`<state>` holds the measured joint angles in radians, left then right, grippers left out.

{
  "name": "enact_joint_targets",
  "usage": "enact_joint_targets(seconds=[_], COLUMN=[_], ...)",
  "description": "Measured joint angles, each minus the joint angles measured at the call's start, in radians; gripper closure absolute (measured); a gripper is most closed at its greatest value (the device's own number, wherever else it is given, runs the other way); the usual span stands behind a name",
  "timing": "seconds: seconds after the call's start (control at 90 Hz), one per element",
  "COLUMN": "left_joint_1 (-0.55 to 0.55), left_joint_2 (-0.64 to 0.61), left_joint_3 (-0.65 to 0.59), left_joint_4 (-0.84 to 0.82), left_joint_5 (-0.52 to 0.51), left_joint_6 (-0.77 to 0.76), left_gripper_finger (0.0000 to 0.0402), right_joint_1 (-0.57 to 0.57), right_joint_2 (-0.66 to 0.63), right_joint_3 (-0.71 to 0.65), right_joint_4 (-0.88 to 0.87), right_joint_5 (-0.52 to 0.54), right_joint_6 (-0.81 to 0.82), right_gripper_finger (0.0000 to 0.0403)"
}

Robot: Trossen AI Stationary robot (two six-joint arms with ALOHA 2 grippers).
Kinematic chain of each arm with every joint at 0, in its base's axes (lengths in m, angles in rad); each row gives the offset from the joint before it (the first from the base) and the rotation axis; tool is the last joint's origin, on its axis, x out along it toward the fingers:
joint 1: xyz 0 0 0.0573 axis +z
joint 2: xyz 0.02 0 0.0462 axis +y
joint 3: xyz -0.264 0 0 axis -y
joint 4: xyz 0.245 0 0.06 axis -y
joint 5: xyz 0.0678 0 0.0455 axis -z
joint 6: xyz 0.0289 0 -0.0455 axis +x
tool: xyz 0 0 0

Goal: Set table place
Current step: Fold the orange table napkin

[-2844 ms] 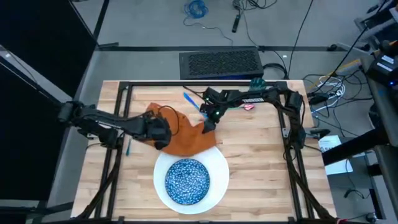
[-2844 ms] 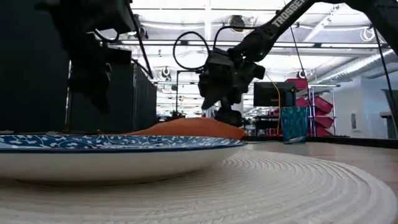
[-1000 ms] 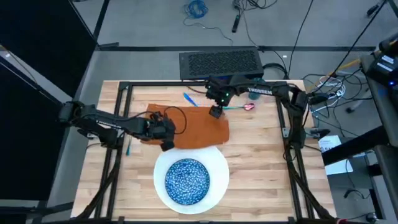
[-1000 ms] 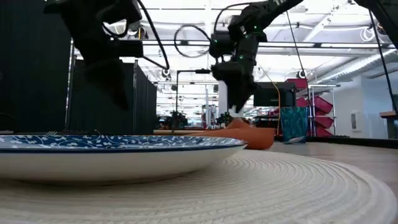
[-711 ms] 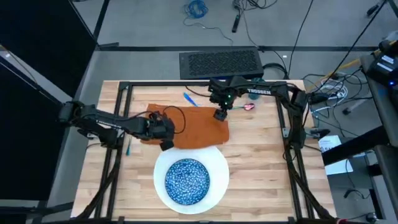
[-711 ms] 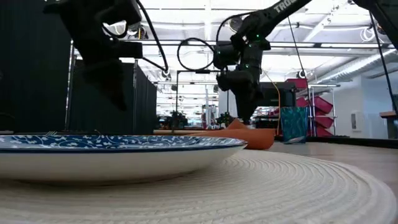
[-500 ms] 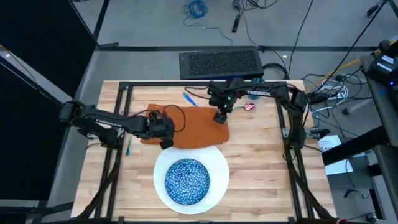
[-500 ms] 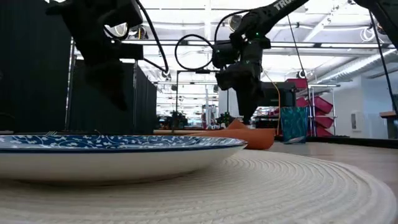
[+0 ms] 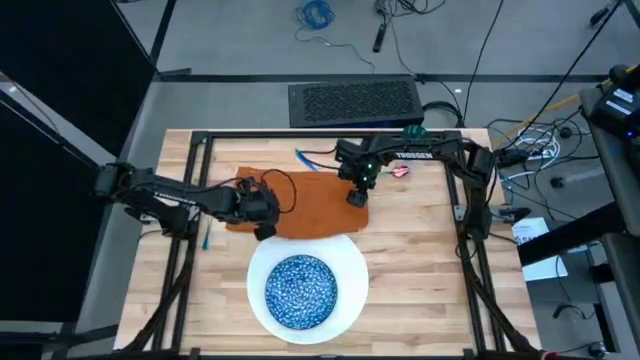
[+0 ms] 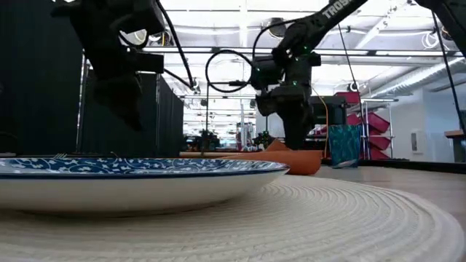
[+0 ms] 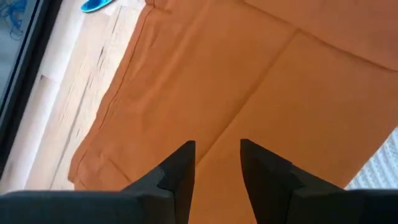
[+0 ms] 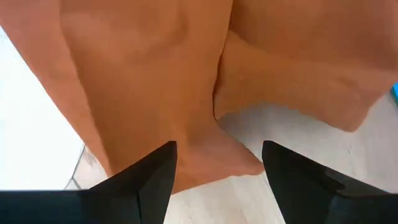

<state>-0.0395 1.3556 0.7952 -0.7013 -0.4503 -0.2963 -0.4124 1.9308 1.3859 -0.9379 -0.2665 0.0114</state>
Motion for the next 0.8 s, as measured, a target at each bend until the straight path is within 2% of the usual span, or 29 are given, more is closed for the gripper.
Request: enact_joint_targets(seconds=[0.144, 0.311, 0.356, 0.567, 0.8], left_joint_1=[0.0, 0.0, 0.0, 0.0, 0.0], left_joint_2=[0.0, 0.0, 0.0, 0.0, 0.0], left_joint_3=[0.0, 0.0, 0.0, 0.0, 0.0], left_joint_4=[0.0, 0.0, 0.0, -0.043, -0.035], left_joint_5=[0.0, 0.004, 0.005, 0.005, 0.0], left_joint_6=[0.014, 0.014, 0.014, 0.006, 0.018], left_gripper_finger=[0.029, 0.029, 0.029, 0.029, 0.029], right_joint_1=[0.005, 0.005, 0.005, 0.018, 0.084], right_joint_2=[0.0, 0.0, 0.0, -0.01, -0.063], right_joint_3=[0.0, 0.0, 0.0, 0.001, 0.07], right_joint_4=[-0.008, -0.001, 0.005, -0.05, -0.111], right_joint_5=[-0.001, -0.001, -0.001, 0.0, -0.001], right_joint_6=[-0.009, -0.016, -0.019, 0.014, 0.079], right_gripper_finger=[0.0241, 0.0366, 0.0387, 0.0401, 0.0403])
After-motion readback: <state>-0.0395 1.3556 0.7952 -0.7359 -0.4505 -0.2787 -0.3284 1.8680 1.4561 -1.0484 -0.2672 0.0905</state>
